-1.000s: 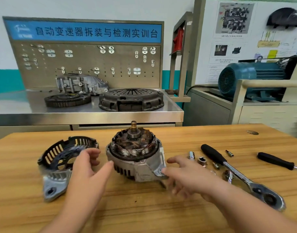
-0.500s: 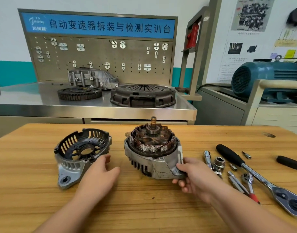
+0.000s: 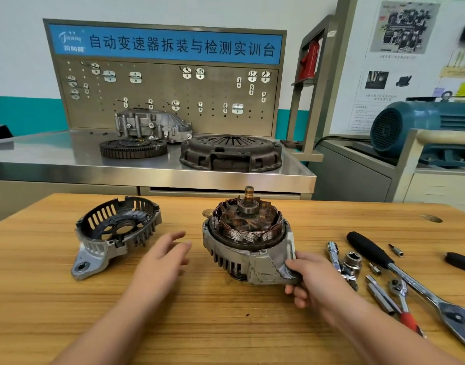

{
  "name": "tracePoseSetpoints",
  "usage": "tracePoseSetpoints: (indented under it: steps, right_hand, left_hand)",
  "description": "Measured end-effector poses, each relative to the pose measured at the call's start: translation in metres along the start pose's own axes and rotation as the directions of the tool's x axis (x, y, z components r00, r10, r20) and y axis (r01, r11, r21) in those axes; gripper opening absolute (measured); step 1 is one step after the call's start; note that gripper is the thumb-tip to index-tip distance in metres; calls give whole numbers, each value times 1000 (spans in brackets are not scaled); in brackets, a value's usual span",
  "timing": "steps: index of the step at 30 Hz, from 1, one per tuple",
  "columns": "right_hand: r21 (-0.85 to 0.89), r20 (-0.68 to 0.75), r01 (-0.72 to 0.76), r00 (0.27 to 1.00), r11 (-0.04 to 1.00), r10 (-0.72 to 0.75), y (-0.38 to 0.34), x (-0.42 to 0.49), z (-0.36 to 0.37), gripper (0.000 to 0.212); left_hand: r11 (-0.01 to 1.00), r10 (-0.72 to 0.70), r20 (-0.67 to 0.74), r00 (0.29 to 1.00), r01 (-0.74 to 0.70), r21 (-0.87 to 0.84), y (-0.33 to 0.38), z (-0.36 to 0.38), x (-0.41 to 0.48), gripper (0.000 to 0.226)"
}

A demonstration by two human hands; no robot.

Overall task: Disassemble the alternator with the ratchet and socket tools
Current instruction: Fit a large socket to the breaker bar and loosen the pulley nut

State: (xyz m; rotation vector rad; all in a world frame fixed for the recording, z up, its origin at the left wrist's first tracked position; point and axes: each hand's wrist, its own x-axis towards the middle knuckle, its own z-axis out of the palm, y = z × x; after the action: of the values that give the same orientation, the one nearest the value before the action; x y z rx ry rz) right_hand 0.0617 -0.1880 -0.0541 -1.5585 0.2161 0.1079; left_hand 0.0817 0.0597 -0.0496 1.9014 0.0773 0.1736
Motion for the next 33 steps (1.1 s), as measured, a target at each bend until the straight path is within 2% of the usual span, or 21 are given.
tracePoseSetpoints:
  steps: [3,6,10,12,16,19,24,27,30,33]
  right_hand:
    - [-2,11,30,1000,1000,-30,0,2,-2,21]
    - [3,26,53,998,999,-54,0,2,-4,22]
    - [19,28,87,996,996,-88,-2,3,-1,23]
    - [30,31,102,994,994,-103,-5,3,1,23]
    - [-12,41,111,993,994,-110,-19,3,8,19]
    - [-89,88,122,990,989,-114,-34,-1,18,21]
    - [-256,171,182,975,949,-141,-59,-11,35,22]
    - [-396,211,279,955,875,-209,-67,-13,49,20]
    - [-420,184,301,952,856,-244,-71,-14,55,36]
    - [-487,205,327,944,810,-259,-73,-17,54,38]
  left_hand:
    - [973,-43,143,989,74,-220,9,16,-8,31]
    - [970,-58,177,983,97,-223,8,18,-10,48]
    - [979,52,79,996,-35,-202,11,-1,-13,44]
    - [979,101,47,994,-90,-184,10,-10,-12,50]
    - [972,123,-28,992,-126,-197,4,-17,-10,46]
    - [951,141,-192,971,-187,-245,3,-27,-5,29]
    - [919,131,-447,885,-277,-281,4,-54,2,28]
    - [891,114,-501,858,-311,-330,10,-68,3,30]
    - [887,131,-527,840,-337,-316,16,-81,-6,25]
    - [902,172,-500,849,-340,-266,17,-88,-17,22]
